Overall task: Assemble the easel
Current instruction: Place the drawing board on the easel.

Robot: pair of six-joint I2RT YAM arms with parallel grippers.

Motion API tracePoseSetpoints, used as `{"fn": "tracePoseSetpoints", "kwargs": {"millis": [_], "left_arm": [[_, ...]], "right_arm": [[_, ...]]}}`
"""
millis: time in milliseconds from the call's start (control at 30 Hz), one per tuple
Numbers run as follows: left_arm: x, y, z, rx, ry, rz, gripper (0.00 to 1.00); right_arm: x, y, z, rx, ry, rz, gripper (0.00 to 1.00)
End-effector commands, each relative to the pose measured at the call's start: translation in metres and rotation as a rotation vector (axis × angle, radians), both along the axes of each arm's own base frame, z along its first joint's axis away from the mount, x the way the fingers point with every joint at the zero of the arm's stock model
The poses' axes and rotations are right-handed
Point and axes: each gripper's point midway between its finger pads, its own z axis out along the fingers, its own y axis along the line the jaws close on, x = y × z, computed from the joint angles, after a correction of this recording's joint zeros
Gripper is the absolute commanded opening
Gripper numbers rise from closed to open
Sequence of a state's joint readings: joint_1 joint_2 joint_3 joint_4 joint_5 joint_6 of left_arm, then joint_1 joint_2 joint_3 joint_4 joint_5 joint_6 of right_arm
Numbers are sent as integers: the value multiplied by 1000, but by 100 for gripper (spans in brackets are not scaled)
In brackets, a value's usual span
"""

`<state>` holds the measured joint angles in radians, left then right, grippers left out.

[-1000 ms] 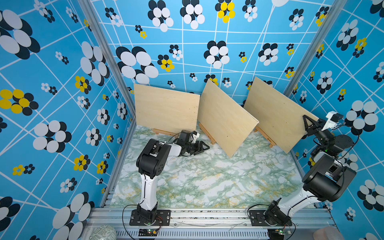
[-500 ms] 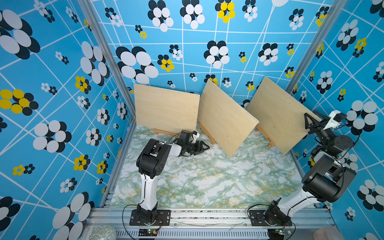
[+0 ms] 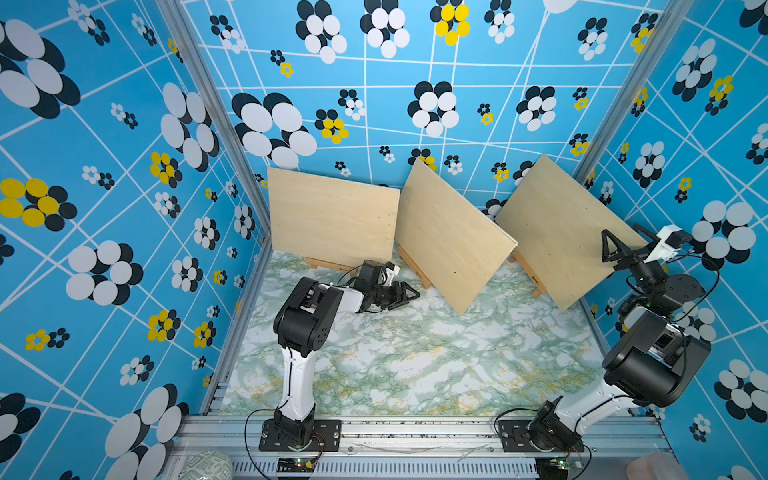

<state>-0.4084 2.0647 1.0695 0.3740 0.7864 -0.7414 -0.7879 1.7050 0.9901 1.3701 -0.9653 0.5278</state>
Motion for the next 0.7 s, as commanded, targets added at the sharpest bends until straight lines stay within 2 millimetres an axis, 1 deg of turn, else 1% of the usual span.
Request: {"fn": "tracePoseSetpoints", "kwargs": {"millis": [0, 167, 367, 500, 667], "left_arm": [[-7, 2, -26, 40, 60, 13, 67], [-7, 2, -27, 36, 59, 17, 67], [-5, 0, -23, 21, 48, 19, 67], [-5, -1, -21, 20, 49, 11, 67], [-5, 0, -15, 33, 40, 11, 67]], "right_arm": [[-3, 16, 9, -31, -23, 22, 99], [-3, 18, 10, -10, -29, 22, 100], [-5, 19, -6, 30, -6, 5, 99], [-3, 21, -13, 45, 6, 7, 99], [3, 37, -18, 34, 18, 51, 99]]}}
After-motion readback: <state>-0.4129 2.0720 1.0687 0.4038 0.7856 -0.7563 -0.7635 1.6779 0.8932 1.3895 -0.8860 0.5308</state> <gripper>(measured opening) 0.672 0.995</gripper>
